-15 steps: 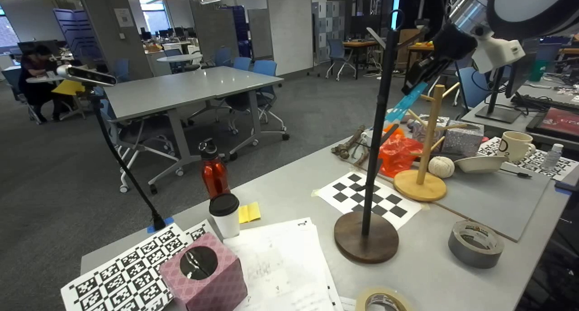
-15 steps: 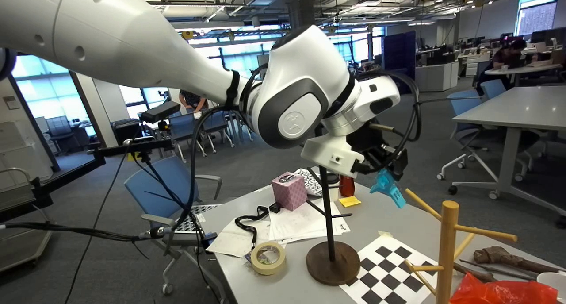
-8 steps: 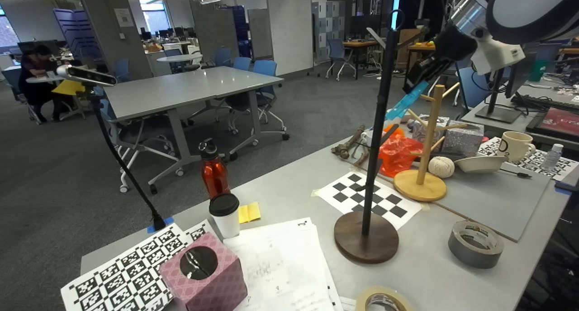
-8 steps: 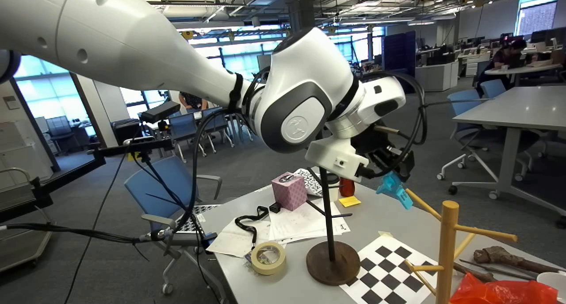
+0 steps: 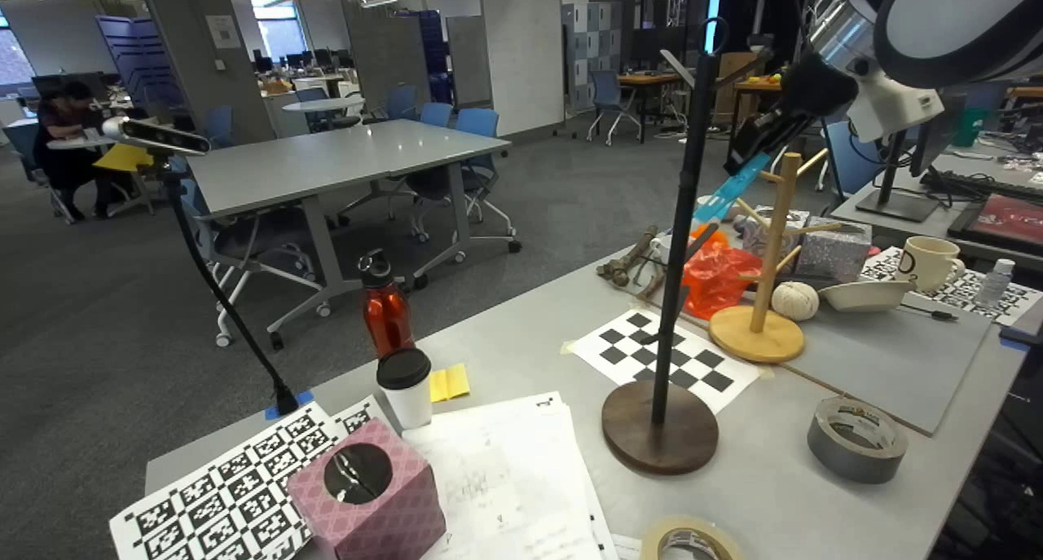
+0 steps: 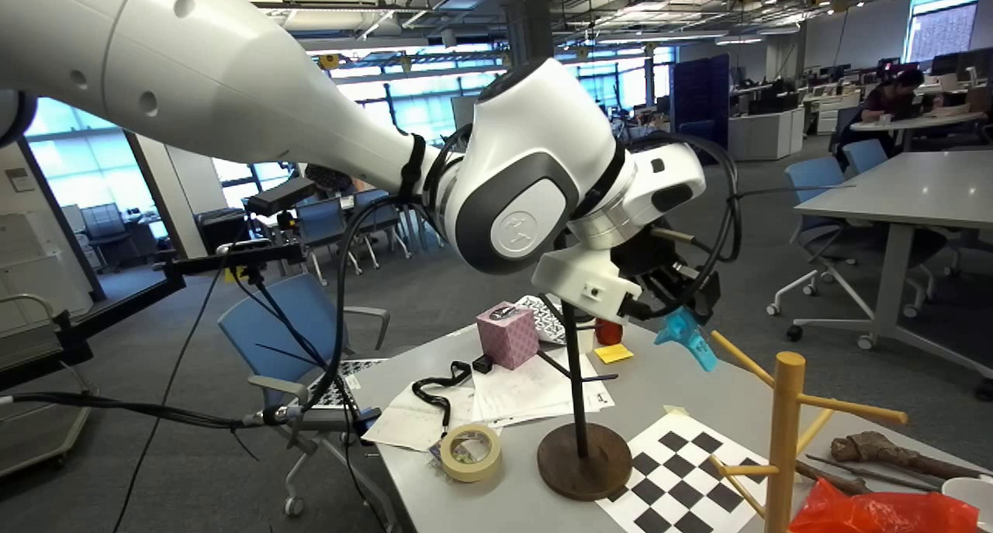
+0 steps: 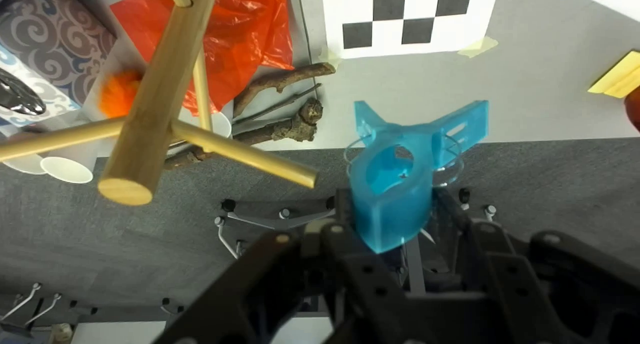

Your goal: Remove the peg from the stand and place it on the masking tape

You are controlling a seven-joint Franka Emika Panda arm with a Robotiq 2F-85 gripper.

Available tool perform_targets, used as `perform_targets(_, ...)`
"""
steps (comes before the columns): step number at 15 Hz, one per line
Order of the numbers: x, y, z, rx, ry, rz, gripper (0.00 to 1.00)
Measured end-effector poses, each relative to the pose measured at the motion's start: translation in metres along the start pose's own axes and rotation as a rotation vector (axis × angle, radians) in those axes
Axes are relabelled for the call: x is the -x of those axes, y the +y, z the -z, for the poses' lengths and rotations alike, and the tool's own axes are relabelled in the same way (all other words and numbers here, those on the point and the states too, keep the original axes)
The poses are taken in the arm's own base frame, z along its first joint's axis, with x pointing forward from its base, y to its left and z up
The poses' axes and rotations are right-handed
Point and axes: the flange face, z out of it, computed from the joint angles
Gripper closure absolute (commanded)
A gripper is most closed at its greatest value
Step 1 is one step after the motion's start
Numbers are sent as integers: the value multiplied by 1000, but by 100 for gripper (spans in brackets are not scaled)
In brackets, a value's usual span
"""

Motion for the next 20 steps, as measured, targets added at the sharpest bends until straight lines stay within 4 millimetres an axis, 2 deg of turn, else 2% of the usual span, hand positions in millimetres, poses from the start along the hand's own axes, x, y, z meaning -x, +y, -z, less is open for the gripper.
perform_targets(20, 102, -8, -45, -25, -311, 28, 84)
